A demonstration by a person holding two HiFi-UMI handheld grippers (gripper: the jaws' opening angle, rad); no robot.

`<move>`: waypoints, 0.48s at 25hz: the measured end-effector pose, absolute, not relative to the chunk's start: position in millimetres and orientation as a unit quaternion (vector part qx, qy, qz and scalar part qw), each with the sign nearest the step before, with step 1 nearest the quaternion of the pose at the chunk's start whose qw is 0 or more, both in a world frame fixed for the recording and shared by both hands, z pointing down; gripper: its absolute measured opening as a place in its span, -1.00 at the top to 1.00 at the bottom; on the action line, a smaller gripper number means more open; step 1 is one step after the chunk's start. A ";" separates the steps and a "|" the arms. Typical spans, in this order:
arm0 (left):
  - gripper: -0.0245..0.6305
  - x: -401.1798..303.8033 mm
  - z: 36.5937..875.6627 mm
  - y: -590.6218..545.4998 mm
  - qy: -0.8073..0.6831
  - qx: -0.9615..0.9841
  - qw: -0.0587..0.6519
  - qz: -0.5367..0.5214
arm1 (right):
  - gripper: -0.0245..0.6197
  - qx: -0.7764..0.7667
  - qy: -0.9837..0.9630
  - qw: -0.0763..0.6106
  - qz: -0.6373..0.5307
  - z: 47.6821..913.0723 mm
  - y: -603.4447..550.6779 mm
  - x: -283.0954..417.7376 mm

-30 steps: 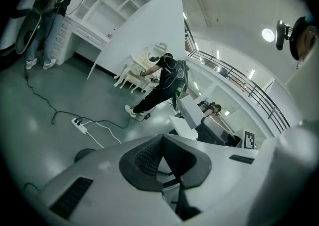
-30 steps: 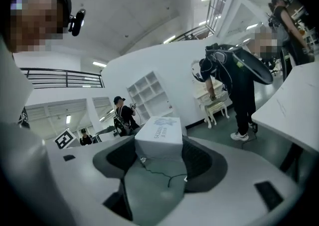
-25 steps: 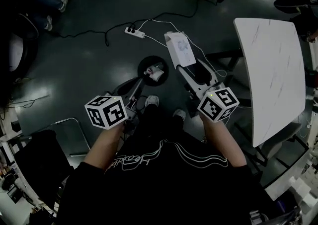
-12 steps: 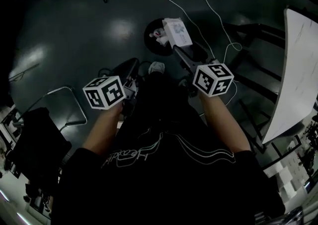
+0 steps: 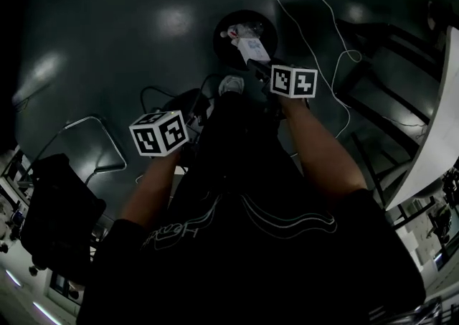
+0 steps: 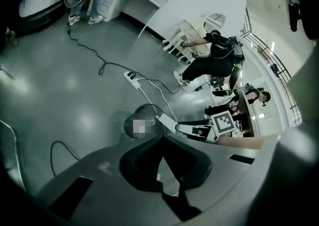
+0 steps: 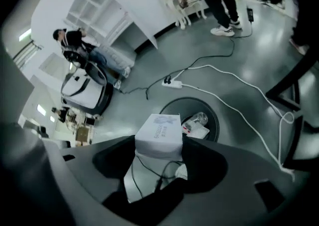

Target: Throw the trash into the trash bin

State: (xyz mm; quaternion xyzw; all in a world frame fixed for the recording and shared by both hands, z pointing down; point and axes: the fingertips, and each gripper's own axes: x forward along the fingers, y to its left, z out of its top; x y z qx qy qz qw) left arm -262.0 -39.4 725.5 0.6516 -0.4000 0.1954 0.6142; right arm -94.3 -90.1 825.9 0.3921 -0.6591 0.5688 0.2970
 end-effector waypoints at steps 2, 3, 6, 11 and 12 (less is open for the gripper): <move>0.91 -267.3 734.4 -36.0 -0.398 0.652 0.610 0.213 | -0.07 0.364 -0.656 0.358 0.556 849.3 -75.9 -92.3; 0.91 -269.6 737.9 -34.6 -0.398 0.652 0.608 0.218 | -0.07 0.352 -0.651 0.384 0.552 860.0 -69.0 -89.5; 0.91 -274.6 747.6 -29.7 -0.401 0.645 0.613 0.218 | -0.07 0.334 -0.633 0.422 0.556 880.5 -56.2 -82.8; 0.91 -285.6 756.4 -22.7 -0.415 0.629 0.623 0.210 | -0.07 0.350 -0.619 0.429 0.557 897.4 -63.7 -87.8; 0.91 -288.4 756.6 -22.6 -0.420 0.625 0.625 0.206 | -0.07 0.355 -0.616 0.431 0.556 900.5 -66.5 -88.3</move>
